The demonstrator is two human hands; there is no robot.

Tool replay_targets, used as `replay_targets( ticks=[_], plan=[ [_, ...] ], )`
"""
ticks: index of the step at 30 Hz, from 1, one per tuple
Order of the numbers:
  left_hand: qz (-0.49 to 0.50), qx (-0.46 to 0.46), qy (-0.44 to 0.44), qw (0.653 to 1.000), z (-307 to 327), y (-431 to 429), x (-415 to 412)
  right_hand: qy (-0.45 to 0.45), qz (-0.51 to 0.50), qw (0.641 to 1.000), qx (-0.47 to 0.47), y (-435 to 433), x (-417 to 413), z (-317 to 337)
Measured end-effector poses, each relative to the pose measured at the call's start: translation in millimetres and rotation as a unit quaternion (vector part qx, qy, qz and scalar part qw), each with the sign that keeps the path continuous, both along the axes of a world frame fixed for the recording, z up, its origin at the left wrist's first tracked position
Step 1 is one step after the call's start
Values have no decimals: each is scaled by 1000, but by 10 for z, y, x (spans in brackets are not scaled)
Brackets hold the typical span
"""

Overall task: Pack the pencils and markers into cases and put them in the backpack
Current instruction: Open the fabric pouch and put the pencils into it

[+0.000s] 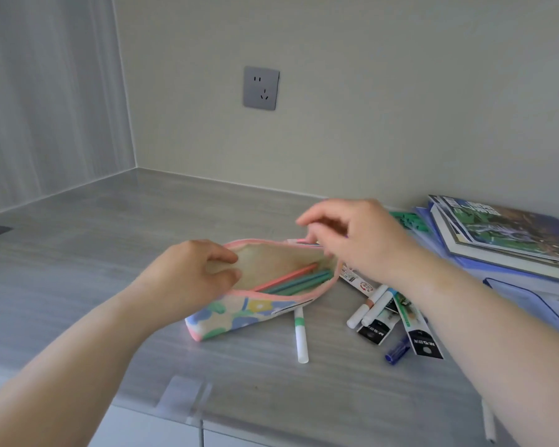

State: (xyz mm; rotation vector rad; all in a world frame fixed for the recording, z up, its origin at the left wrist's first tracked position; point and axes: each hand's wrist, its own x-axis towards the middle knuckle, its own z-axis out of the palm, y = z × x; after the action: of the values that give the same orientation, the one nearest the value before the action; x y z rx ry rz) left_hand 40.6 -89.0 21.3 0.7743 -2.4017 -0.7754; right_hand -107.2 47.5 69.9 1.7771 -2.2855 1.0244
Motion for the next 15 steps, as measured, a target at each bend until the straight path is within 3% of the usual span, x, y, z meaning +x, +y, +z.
replay_targets(
  ticks=[3, 7, 12, 15],
  plan=[
    [20, 16, 57, 998, 98, -98, 81, -70, -55, 990, -107, 108, -215, -37],
    [65, 44, 123, 989, 258, -327, 299, -134, -127, 981, -59, 92, -454, -170],
    [129, 51, 131, 982, 254, -497, 461, -11, -153, 977, 150, -201, -596, -417],
    [184, 4, 129, 974, 111, -538, 375, 57, -143, 971, 183, -417, -521, -490]
  ],
)
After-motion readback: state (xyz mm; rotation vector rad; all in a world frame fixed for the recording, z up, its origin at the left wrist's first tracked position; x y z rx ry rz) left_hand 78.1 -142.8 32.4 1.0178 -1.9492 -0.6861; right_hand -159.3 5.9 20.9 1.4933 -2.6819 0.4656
